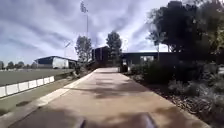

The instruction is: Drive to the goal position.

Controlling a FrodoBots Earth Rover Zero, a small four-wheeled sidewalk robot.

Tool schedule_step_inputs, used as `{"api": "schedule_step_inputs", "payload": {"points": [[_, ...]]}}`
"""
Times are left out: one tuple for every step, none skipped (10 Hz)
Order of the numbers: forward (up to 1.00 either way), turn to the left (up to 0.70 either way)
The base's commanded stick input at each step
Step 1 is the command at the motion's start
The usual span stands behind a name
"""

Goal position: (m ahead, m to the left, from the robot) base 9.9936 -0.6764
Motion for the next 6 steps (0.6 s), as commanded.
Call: {"api": "schedule_step_inputs", "payload": {"points": [[1.00,0.00],[1.00,0.00],[1.00,0.00],[1.00,0.00],[1.00,0.00],[1.00,0.00]]}}
